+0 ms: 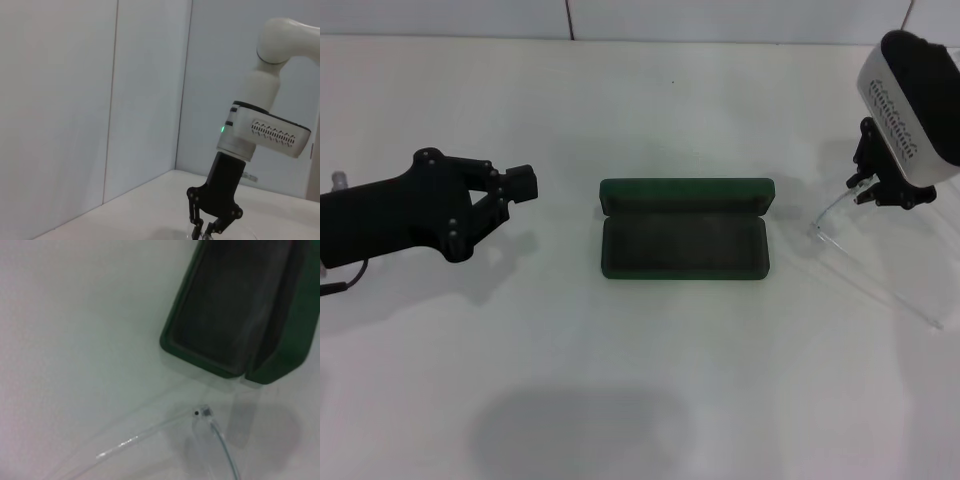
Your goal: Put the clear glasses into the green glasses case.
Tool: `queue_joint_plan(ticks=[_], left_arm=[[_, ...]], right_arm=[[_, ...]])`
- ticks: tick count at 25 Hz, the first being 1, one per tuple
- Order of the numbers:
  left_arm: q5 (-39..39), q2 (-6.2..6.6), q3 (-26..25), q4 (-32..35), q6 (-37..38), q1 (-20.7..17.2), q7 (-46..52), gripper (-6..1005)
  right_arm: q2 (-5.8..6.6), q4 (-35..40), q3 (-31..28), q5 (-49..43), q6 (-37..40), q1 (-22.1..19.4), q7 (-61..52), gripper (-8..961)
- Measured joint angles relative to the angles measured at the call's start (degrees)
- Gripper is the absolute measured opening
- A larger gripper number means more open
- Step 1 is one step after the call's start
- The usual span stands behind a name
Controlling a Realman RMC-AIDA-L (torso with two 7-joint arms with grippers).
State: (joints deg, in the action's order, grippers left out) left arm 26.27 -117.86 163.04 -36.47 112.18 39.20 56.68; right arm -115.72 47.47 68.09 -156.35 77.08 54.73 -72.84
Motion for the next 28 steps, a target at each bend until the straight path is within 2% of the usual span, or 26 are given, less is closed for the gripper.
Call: queue_joint_plan(ticks=[9,16,21,24,25,28], left_arm=[[0.0,0.2,0.0,0.0,0.4,-0.1,0.2,35],[1.5,1.53,0.0,0.1,3.0,0.4,1.1,35],[3.9,3.08,0.0,0.1,4.2,0.8,4.1,34],[6.5,3.59,0.0,-0.2,4.2,0.9,5.7,34],[7.2,3.8,0.0,-0.2,4.2,0.9,6.5,34],[9.2,4.69,0.0,-0.3,4.4,1.2,10.2,34]], right_arm=[[-0.22,12.5,2.4,0.7,6.1,-5.8,-6.8,128],[-0.19,27.4,2.5,2.9,13.2,-10.4,-16.0,110],[0.01,41.1,0.7,6.3,17.5,-14.5,-23.7,106],[0.07,52.3,-2.9,12.9,18.4,-19.2,-28.2,104],[0.07,52.3,-2.9,12.9,18.4,-19.2,-28.2,103],[0.0,57.8,-4.8,18.0,16.2,-23.1,-33.0,102]])
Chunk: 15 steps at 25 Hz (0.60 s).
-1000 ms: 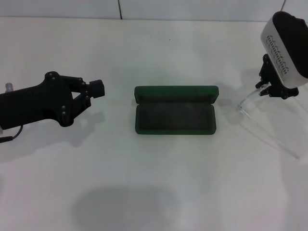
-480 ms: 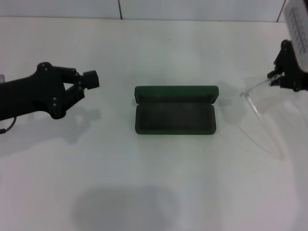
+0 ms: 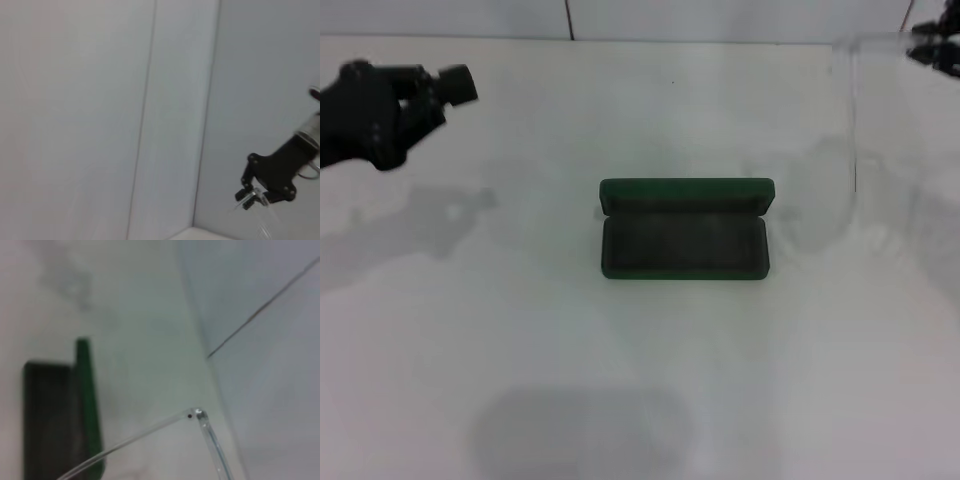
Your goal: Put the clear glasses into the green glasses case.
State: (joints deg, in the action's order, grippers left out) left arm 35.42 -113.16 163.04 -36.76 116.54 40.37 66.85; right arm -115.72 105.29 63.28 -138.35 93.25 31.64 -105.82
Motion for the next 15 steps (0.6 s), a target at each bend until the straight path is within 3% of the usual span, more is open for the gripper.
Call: queue_joint_plan(ticks=[6,15], left_arm=[[0.8,1.71,0.0,2.4,0.3,1.2,2.0,38],[-0.4,2.45,0.1,5.9,0.6,1.4,-0.8,45]], right_arm=[[-0.13,2.3,-0.6,11.5,-11.7,-7.3,-4.6,102],[-0.13,-4.7,-0.3,26.7,-20.1,-10.2,-5.3,99]])
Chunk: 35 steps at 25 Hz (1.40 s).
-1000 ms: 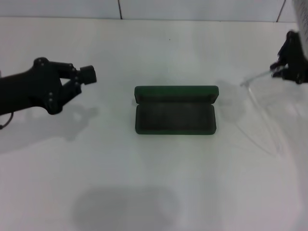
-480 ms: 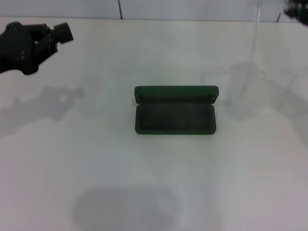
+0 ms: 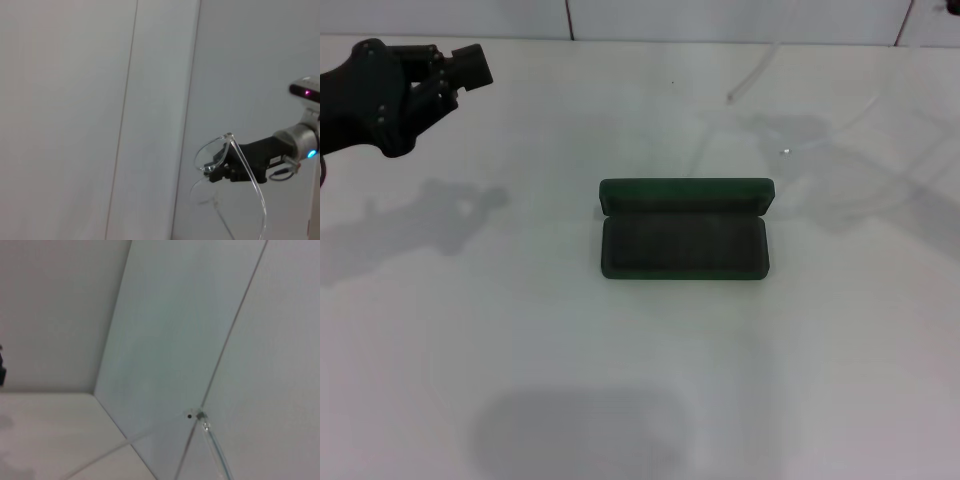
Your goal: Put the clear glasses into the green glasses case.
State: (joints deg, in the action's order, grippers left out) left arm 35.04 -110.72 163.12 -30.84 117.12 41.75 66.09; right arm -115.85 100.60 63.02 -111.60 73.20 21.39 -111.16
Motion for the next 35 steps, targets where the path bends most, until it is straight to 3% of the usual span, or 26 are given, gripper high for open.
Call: queue_joint_plan(ticks=[4,9,13,20,27,35], left_arm=[[-0.2,1.67,0.0,3.9,0.1,-0.2,-1.3,48],[-1.0,5.09,0.0,11.7,0.1,-0.5,-4.6,50],[-1.6,6.59,0.0,14.4,0.1,0.0,-4.9,82],[-1.8,6.92,-0.1,15.1,0.1,1.8,-5.5,150],[-2.8,8.96,-0.1,21.0,0.1,3.9,-6.1,210],[-2.2,8.16,-0.2,23.3,0.1,6.3,-6.7,232]], right_arm=[[0.1,-5.3,0.0,5.0,-1.0,0.4,0.6,99],[0.23,-13.4,0.2,13.9,-0.3,1.9,4.0,100],[0.52,-20.2,-1.1,18.8,3.5,4.7,4.6,100],[0.58,-32.1,-2.9,22.3,10.9,9.9,5.7,100],[0.38,-44.2,-2.8,23.7,13.6,15.3,9.6,99],[0.18,-49.8,-2.1,24.9,14.3,16.9,13.0,99]])
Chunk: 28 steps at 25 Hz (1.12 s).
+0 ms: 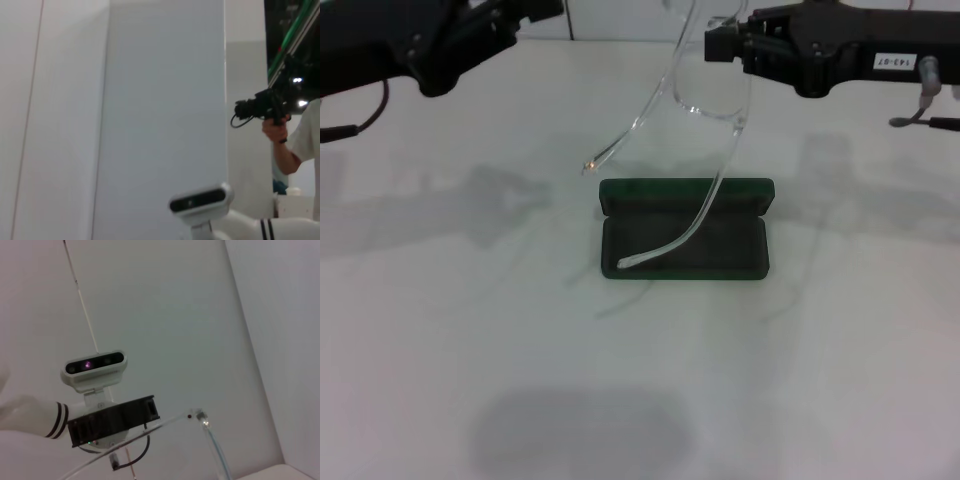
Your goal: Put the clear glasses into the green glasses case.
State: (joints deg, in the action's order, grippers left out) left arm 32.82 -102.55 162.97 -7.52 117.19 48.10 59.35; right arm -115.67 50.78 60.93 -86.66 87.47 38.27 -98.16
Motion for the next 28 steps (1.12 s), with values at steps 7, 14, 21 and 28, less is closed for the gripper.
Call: queue_joint_plan(ticks=[7,14,21,28], left_arm=[[-0.8,-0.43,0.0,1.1,-0.1,2.2,0.0,40],[-1.8,-1.91,0.0,1.6,-0.1,4.8,-0.1,41],[-2.1,-2.23,0.0,2.2,-0.1,5.8,-0.4,41],[-2.2,-2.49,0.0,2.5,-0.2,6.0,-0.8,41]], right_arm=[[-0.07,-4.9,0.2,1.7,0.1,2.0,2.9,100],[-0.09,-8.2,0.5,2.3,-0.6,3.9,4.1,100],[-0.18,-12.8,0.6,2.3,-0.8,6.9,6.0,100],[-0.3,-15.1,0.7,2.3,-0.7,8.5,7.2,99]])
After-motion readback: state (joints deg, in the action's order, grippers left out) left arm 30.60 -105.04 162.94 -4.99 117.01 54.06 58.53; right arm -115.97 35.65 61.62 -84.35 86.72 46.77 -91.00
